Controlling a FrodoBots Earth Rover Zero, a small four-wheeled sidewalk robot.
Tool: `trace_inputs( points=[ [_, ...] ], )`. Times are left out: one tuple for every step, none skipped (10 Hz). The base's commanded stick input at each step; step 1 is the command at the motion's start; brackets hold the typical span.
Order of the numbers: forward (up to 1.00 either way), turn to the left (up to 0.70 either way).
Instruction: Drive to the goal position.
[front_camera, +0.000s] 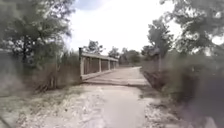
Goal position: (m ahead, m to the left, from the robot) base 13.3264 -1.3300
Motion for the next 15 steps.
trace_inputs(
  points=[
    [0.70, -0.23],
    [0.70, -0.35],
    [0.70, 0.00],
    [0.70, 0.00],
    [0.70, 0.00],
    [0.70, 0.00],
    [0.70, 0.00],
    [0.70, 0.00],
    [0.70, 0.00],
    [0.70, 0.00],
    [0.70, 0.00],
    [0.70, 0.00],
    [0.70, 0.00],
    [0.70, 0.00],
    [0.70, 0.00]
  ],
)
